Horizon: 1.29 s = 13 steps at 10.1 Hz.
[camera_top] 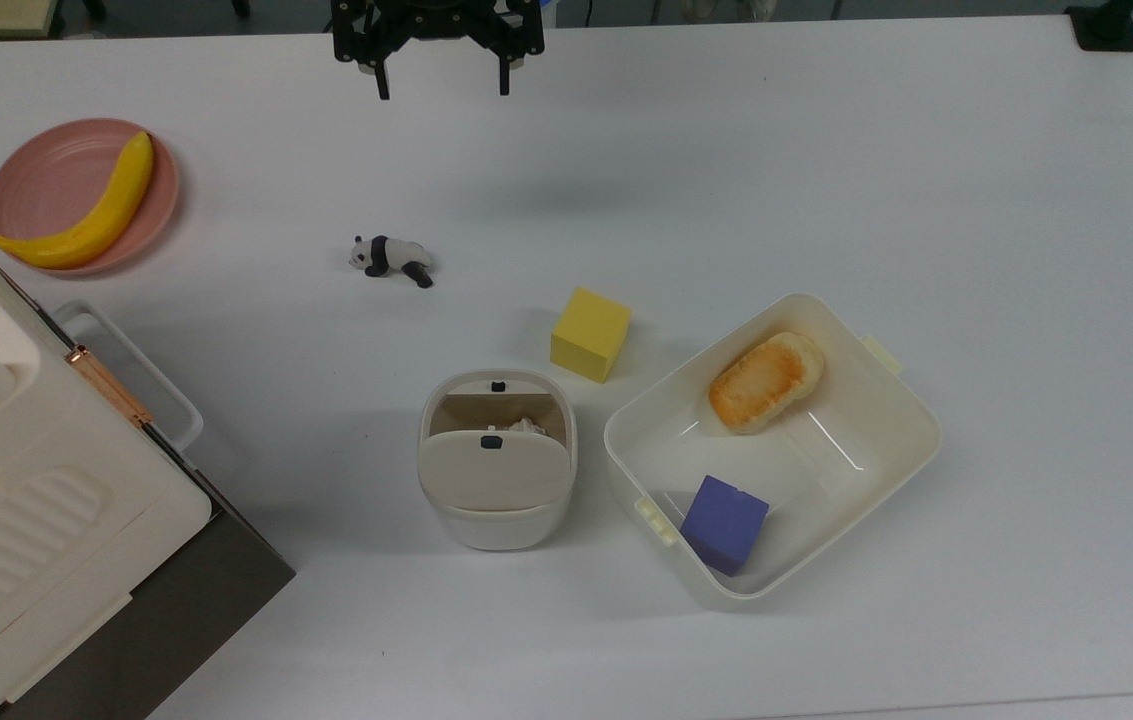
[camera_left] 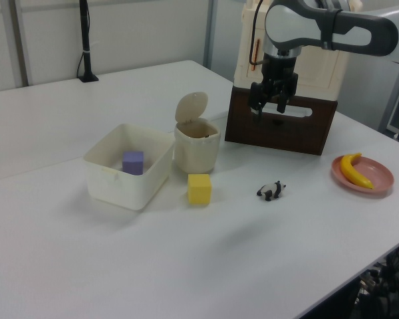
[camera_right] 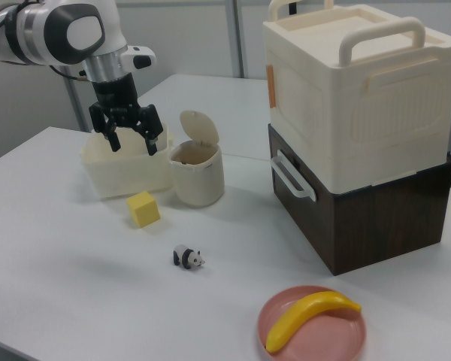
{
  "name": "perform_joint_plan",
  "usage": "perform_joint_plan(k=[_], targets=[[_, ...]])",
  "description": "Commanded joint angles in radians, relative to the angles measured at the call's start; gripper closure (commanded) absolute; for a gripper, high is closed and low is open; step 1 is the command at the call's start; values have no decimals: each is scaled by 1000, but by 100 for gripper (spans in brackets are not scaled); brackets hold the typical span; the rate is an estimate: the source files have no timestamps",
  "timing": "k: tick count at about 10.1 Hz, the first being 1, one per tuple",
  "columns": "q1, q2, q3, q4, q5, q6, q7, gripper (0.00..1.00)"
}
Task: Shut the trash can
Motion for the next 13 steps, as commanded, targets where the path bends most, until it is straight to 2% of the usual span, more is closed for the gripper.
perform_joint_plan(k=[1,13], targets=[[-2,-9,-6,-2,21,-61,-1,0],[3,-6,-2,-2,21,-60,-1,1]])
